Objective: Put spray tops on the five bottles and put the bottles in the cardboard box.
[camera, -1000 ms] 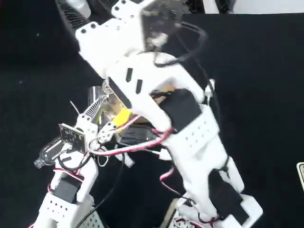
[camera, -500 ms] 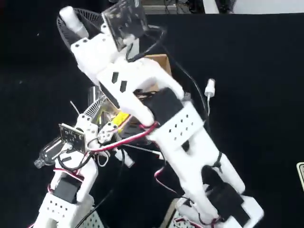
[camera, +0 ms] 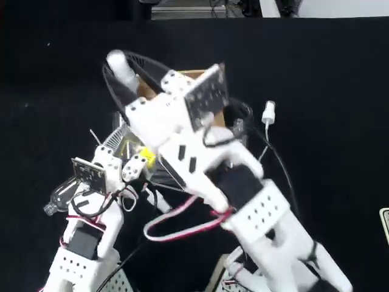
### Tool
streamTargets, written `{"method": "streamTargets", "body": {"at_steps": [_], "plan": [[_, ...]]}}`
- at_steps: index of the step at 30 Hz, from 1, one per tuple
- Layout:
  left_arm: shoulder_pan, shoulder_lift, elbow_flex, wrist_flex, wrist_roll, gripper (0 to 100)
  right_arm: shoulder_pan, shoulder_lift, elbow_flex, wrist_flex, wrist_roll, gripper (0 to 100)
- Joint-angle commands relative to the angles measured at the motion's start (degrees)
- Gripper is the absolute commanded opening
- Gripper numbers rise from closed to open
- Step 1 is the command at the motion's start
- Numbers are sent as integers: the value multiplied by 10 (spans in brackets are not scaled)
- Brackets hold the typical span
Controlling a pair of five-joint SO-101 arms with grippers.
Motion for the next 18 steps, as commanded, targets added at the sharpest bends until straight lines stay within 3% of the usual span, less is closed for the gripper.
{"method": "streamTargets", "body": {"at_steps": [1,4,9,14,18], "plan": [[-13,-4,2,-11,1,33,4,-52,34,-17,4,13],[-11,-4,3,-11,1,33,4,-52,65,-17,4,26],[-12,-4,5,-11,1,33,-22,-57,58,7,3,168],[-12,-4,5,-11,1,33,-55,-52,-29,121,2,165],[-13,-4,6,-11,1,33,-35,-59,-84,157,2,157]]}}
